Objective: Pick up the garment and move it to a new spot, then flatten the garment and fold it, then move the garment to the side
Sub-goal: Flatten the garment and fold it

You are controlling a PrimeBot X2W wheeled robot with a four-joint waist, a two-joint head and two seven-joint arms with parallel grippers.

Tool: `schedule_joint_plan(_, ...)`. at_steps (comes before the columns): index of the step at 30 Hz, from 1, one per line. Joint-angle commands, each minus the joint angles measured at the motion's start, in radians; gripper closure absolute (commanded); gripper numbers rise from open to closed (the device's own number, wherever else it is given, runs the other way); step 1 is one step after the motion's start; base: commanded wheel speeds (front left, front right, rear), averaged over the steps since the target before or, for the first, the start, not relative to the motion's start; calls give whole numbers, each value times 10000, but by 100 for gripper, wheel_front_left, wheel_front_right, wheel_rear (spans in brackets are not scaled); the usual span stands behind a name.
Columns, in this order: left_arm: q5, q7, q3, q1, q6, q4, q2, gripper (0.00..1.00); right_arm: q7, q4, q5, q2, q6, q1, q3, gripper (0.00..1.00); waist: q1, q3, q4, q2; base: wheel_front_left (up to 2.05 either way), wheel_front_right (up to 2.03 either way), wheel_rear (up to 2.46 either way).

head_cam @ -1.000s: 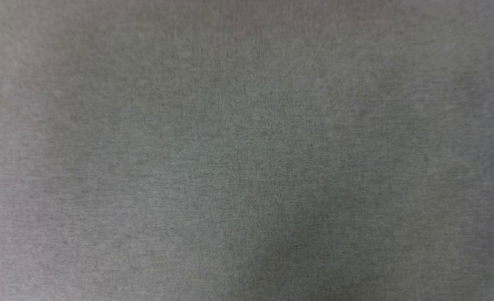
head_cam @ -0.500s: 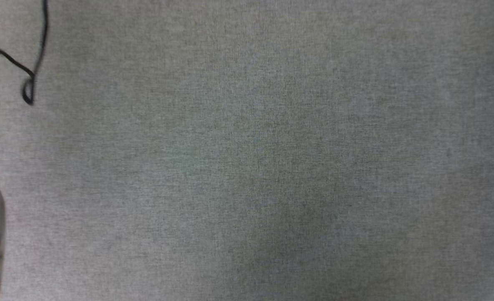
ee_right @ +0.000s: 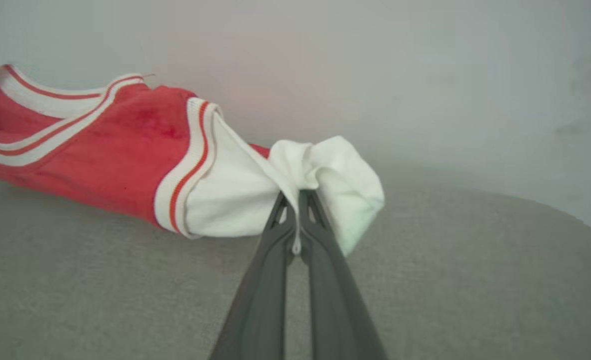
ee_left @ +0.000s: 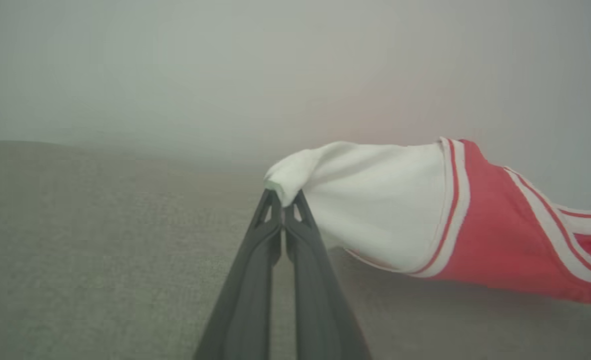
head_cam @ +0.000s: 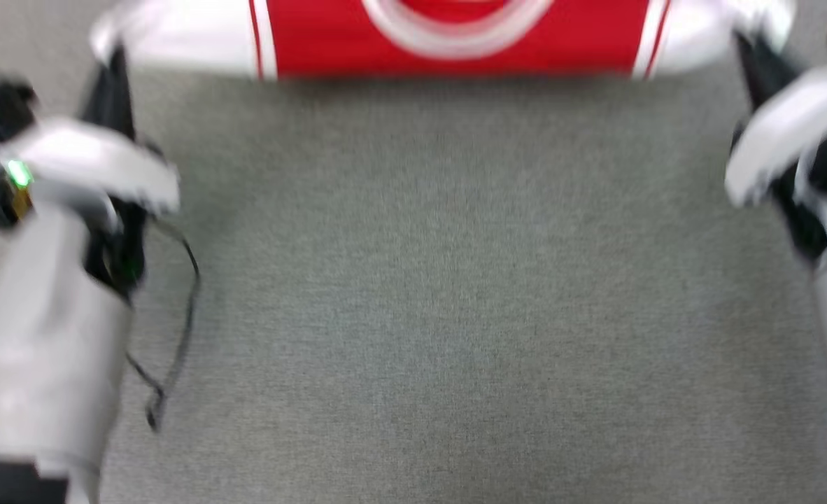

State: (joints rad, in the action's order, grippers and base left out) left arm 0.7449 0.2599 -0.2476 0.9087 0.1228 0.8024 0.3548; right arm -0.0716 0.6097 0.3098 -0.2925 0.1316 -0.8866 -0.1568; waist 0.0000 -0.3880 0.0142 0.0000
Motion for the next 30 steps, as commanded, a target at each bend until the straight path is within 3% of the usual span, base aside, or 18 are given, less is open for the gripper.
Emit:
schedule_joint_plan(1, 64, 58, 81, -491, 18, -140, -60, 100, -73, -164, 26, -127, -18, 571, -21, 100, 0, 1052, -105, 0, 0, 0, 0)
schedule_joint_plan(7, -75, 62, 735, -4062, -346, -1709, -274, 100, -605, -1618, 474, -288, -18, 4305, 388, 100, 0, 2512, -134, 0, 0, 0, 0)
schedule_joint_plan(10, -105, 63, 827, -4987, -489, -2146, -275, 100, -765, -2098, 445, -214, -18, 5227, 553, 100, 0, 2770, -86, 0, 0, 0, 0)
schedule_joint_plan(19, 5, -246, 880, -8652, -1400, -3892, -246, 100, -1502, -3936, 151, 604, -18, 9090, 1467, 100, 0, 3823, -54, 0, 0, 0, 0)
schedule_joint_plan(26, -248, -698, 712, -10423, -2177, -5166, -28, 100, -2223, -4751, -302, 1173, -18, 11015, 1762, 100, 0, 4099, -102, 0, 0, 0, 0)
schedule_joint_plan(27, -289, -738, 679, -10556, -2253, -5329, -21, 100, -2302, -4797, -308, 1209, -18, 11152, 1733, 95, 0, 4101, -121, 0, 0, 0, 0)
schedule_joint_plan(28, -289, -795, 638, -10645, -2329, -5469, -33, 100, -2361, -4842, -347, 1197, -18, 11248, 1718, 53, 0, 4100, -149, 0, 0, 0, 0)
schedule_joint_plan(29, -347, -822, 582, -10708, -2381, -5630, -33, 100, -2414, -4901, -346, 1212, -18, 11302, 1724, 0, 0, 4098, -173, 0, 0, 0, 0)
schedule_joint_plan(30, -401, -860, 534, -10761, -2432, -5759, -8, 100, -2433, -4951, -340, 1230, -18, 11306, 1734, 0, 0, 4093, -196, 0, 0, 0, 0)
